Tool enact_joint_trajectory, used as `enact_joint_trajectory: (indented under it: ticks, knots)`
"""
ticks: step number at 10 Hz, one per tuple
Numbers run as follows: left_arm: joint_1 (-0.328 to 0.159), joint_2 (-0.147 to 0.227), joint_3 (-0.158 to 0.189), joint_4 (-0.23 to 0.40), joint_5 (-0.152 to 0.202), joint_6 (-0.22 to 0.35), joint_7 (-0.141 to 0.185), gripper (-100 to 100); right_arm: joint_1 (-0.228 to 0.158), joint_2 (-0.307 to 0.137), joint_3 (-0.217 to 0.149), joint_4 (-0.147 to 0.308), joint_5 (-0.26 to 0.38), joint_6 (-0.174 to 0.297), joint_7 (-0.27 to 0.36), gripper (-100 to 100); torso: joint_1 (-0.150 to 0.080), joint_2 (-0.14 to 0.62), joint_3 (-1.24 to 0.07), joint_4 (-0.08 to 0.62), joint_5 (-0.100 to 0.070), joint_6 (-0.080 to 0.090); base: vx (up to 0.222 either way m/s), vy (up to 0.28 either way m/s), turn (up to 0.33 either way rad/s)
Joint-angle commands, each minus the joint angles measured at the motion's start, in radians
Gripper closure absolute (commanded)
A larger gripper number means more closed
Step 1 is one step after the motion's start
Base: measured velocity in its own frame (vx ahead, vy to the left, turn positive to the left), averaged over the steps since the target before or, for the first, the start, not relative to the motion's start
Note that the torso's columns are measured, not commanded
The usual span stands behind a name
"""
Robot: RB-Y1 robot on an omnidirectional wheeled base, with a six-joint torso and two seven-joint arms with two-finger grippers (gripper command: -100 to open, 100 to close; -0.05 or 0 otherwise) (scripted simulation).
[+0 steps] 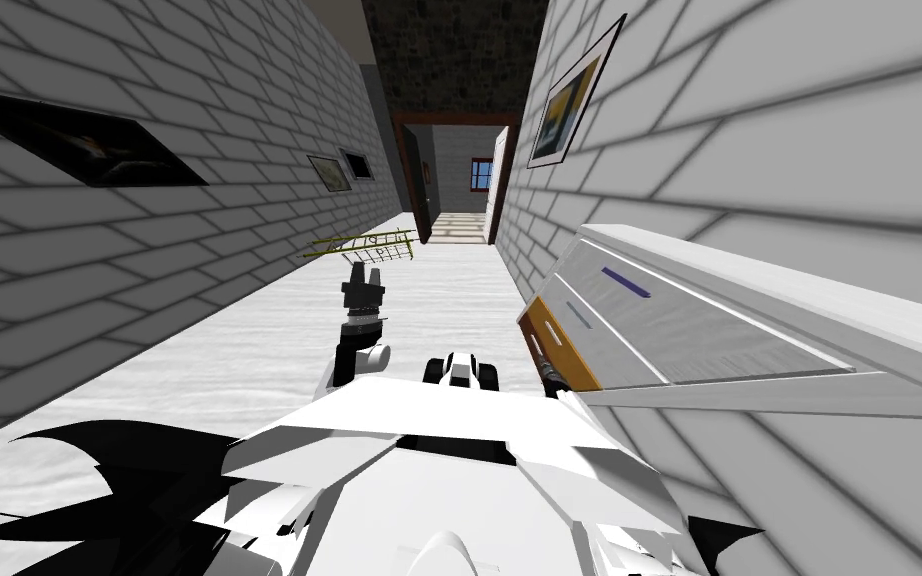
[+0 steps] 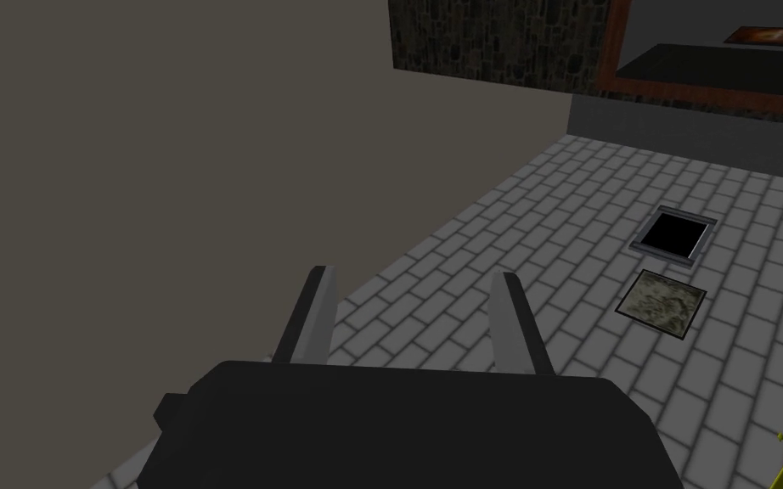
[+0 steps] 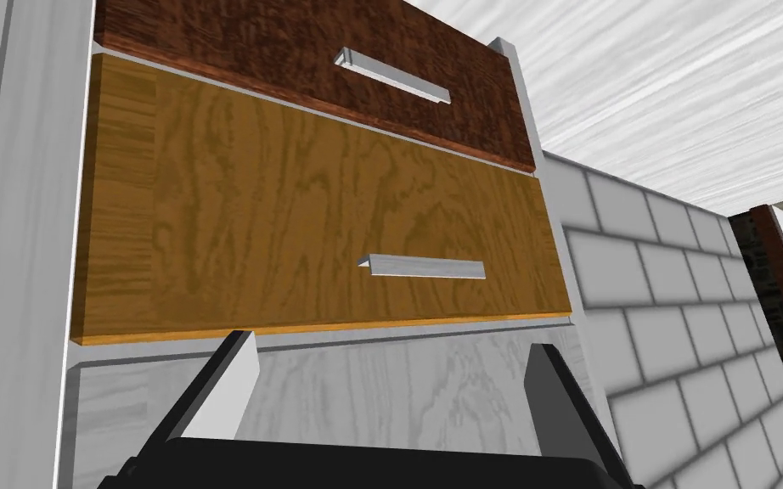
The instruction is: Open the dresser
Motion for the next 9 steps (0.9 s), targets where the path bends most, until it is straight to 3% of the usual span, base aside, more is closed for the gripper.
enact_joint_trajectory:
  ticks: [1, 3, 5, 7, 8, 9]
  knots:
    - [0.0, 0.0, 0.0, 0.0, 0.0, 0.0, 0.0, 0, -0.021, -0.025, -0.012, 0.062, 0.053, 0.062, 0.012, -100, 0.0, -0.001, -0.001, -0.001, 0.001, 0.001, 0.107, 0.061, 0.073]
    - [0.0, 0.0, 0.0, 0.0, 0.0, 0.0, 0.0, 0, -0.021, -0.025, -0.012, 0.088, 0.053, 0.062, 0.012, -100, 0.0, -0.001, -0.001, -0.001, 0.0, 0.001, 0.072, 0.052, 0.023]
    - [0.0, 0.0, 0.0, 0.0, 0.0, 0.0, 0.0, 0, -0.053, -0.056, -0.026, 0.168, 0.117, 0.129, 0.031, -100, -0.002, 0.002, 0.001, 0.0, 0.0, 0.0, 0.099, 0.058, 0.103]
    - [0.0, 0.0, 0.0, 0.0, 0.0, 0.0, 0.0, 0, -0.07, -0.071, -0.033, 0.219, 0.154, 0.182, 0.04, -100, -0.001, -0.001, -0.001, -0.001, 0.0, 0.001, 0.122, 0.066, 0.06]
    - [0.0, 0.0, 0.0, 0.0, 0.0, 0.0, 0.0, 0, -0.07, -0.071, -0.033, 0.235, 0.154, 0.186, 0.04, -100, 0.0, -0.001, -0.001, 0.0, 0.0, 0.0, 0.095, 0.037, 0.045]
    - [0.0, 0.0, 0.0, 0.0, 0.0, 0.0, 0.0, 0, -0.086, -0.086, -0.042, 0.281, 0.186, 0.213, 0.049, -100, -0.003, 0.002, 0.0, 0.0, 0.0, 0.001, 0.09, 0.026, 0.067]
